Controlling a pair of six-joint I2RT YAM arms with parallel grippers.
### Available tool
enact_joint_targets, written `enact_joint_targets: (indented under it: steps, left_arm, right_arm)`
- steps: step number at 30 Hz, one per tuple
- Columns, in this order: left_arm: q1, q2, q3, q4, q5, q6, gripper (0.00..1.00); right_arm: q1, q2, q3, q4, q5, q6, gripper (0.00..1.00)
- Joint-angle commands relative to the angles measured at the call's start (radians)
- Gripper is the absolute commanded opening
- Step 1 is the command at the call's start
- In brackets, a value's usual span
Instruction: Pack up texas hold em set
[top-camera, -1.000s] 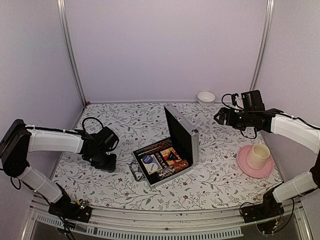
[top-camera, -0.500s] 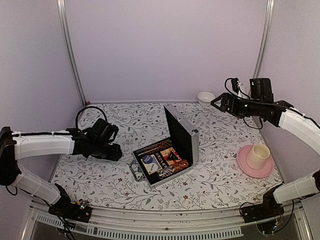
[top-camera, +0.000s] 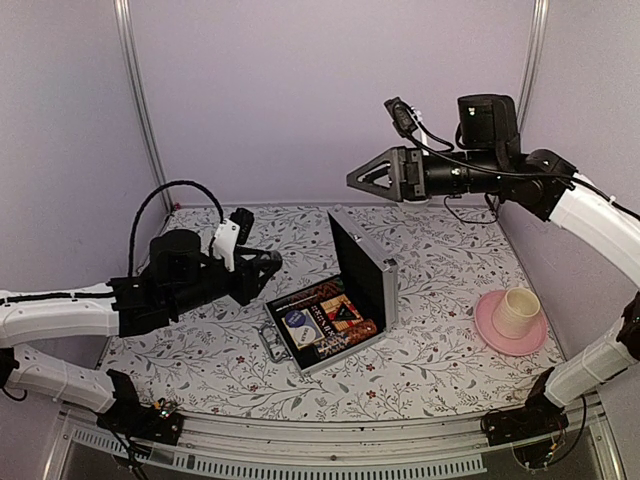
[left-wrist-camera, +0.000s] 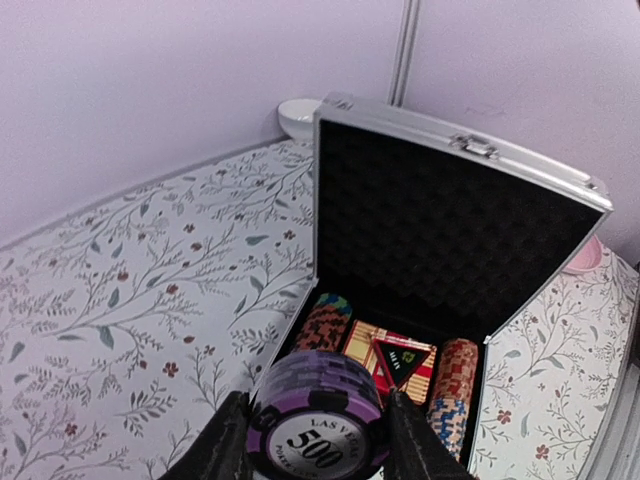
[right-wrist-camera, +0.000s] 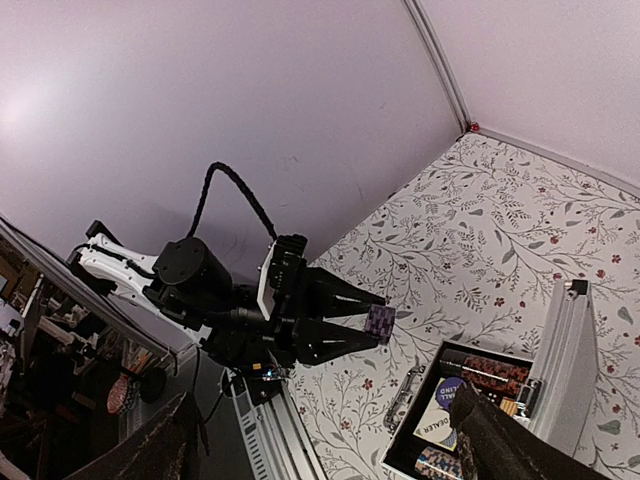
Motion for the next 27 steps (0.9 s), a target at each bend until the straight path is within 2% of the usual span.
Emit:
enact_joint_targets:
  steps: [1, 4, 11, 19, 25, 27]
  left_arm:
    - [-0.085, -0.008, 0.000, 0.268, -0.077, 0.191, 0.00]
    - [-0.144, 0.010, 0.005, 0.352, -0.132, 0.269, 0.00]
    - [-0.204, 0.029, 0.006, 0.432, -0.168, 0.342, 0.00]
    - [-0.215, 0.045, 0.013, 0.409, -0.177, 0.351, 0.00]
    - [-0.215, 0.054, 0.013, 0.398, -0.176, 0.335, 0.00]
    - [-0.214, 0.058, 0.014, 0.400, -0.179, 0.331, 0.00]
  right_arm:
    - [0.076, 0.103, 0.076, -0.088, 0.098, -0.011, 0.83]
    - [0.113, 0.199, 0.142, -0.144, 0.173, 0.002, 0.79]
    - [0.192, 0.326, 0.228, -0.140, 0.214, 0.020, 0.73]
    - [0.227, 0.406, 0.267, -0.117, 0.203, 0.026, 0.64]
    - [0.238, 0.423, 0.267, -0.093, 0.191, 0.028, 0.61]
    - [0.241, 0.431, 0.266, -0.093, 0.191, 0.028, 0.55]
